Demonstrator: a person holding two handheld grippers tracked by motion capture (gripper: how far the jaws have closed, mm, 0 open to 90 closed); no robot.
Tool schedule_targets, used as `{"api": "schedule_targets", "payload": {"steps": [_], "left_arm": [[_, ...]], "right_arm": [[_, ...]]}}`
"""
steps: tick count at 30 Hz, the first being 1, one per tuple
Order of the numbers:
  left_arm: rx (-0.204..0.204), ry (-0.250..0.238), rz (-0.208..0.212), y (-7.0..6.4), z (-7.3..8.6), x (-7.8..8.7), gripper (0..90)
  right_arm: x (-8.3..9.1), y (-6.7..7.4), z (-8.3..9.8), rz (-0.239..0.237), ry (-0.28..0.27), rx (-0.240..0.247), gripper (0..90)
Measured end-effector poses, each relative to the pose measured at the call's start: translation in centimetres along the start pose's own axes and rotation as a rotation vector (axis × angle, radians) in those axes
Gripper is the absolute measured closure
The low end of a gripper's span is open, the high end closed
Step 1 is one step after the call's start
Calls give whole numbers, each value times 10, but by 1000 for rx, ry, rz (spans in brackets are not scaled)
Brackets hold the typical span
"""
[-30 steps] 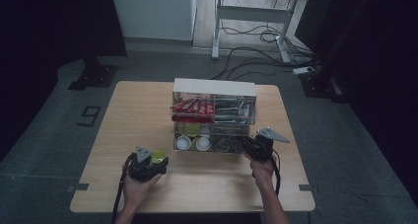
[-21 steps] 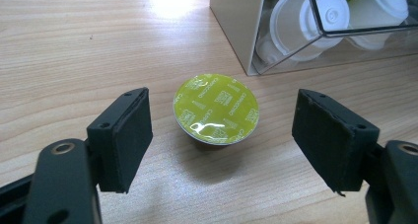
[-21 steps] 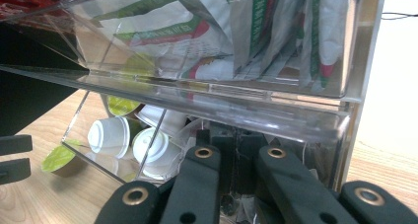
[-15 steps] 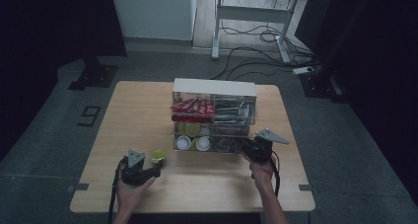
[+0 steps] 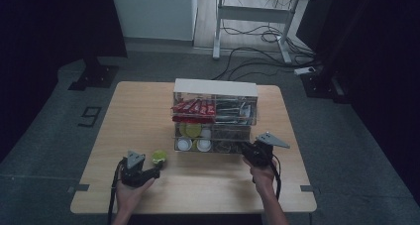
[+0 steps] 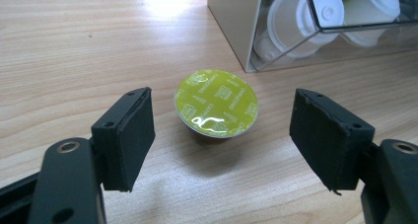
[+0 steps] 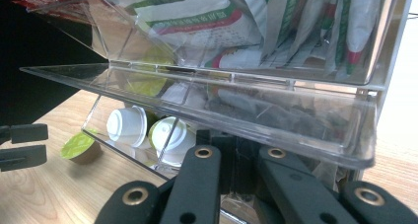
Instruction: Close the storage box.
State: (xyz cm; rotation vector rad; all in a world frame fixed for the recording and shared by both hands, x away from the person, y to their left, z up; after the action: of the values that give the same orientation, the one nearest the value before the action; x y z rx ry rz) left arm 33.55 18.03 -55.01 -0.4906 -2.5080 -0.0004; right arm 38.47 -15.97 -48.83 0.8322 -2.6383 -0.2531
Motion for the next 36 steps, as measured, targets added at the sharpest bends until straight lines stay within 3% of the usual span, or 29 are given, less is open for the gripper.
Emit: {"api": "schedule_targets", "payload": {"steps": [36], "left_arm": [[-7,15,10,-1,3,1,269]], "right_arm": [[12,-2,34,24,68,-25,893]]}}
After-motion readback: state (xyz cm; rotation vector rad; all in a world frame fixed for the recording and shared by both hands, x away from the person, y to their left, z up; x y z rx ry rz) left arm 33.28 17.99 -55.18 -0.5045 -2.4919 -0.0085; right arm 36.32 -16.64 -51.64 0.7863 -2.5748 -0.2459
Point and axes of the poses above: each handheld gripper's, and its own axes: x roughly backward along the jaws, z roughly out of its underside, y roughly to its left, the point moved 6 cm from there along -x, roughly forward along the jaws, and after that the axes turned 2 degrees about -y, right-handed, at the moved point
